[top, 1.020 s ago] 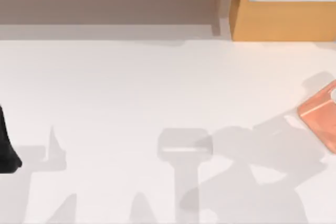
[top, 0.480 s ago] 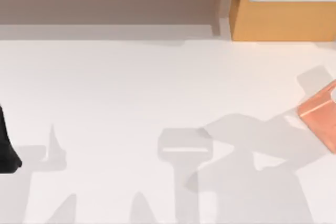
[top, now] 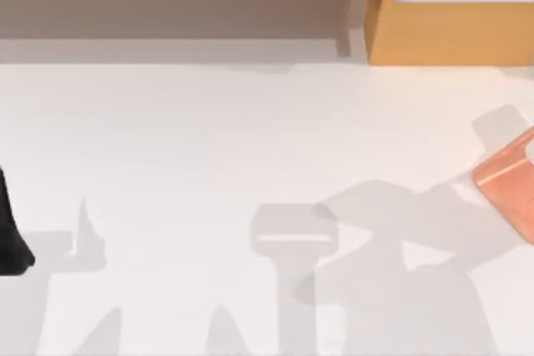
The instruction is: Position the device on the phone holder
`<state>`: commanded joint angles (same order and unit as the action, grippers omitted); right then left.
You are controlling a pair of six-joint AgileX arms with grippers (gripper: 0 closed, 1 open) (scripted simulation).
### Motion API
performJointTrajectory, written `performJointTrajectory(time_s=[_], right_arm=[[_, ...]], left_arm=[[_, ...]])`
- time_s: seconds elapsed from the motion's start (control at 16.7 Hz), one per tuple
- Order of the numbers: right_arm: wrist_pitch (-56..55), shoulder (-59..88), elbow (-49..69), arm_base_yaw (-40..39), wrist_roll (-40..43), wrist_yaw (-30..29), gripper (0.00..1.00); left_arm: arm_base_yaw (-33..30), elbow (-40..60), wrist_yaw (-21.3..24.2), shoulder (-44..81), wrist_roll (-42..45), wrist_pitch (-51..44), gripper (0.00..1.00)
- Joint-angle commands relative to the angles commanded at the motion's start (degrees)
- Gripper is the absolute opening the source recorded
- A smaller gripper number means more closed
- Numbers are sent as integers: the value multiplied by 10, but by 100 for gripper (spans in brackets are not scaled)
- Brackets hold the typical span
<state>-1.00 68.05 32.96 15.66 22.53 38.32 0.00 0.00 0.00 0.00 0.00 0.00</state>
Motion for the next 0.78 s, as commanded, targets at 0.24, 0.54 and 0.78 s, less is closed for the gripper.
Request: performJointTrajectory(time_s=[0.24, 0.54, 0.78], right_arm=[[0, 0, 0, 0, 0, 0, 75], [0, 0, 0, 0, 0, 0, 100], [0, 0, 0, 0, 0, 0, 100]], left_arm=[[0, 0, 0, 0, 0, 0, 100], [0, 0, 0, 0, 0, 0, 100], [0, 0, 0, 0, 0, 0, 100]])
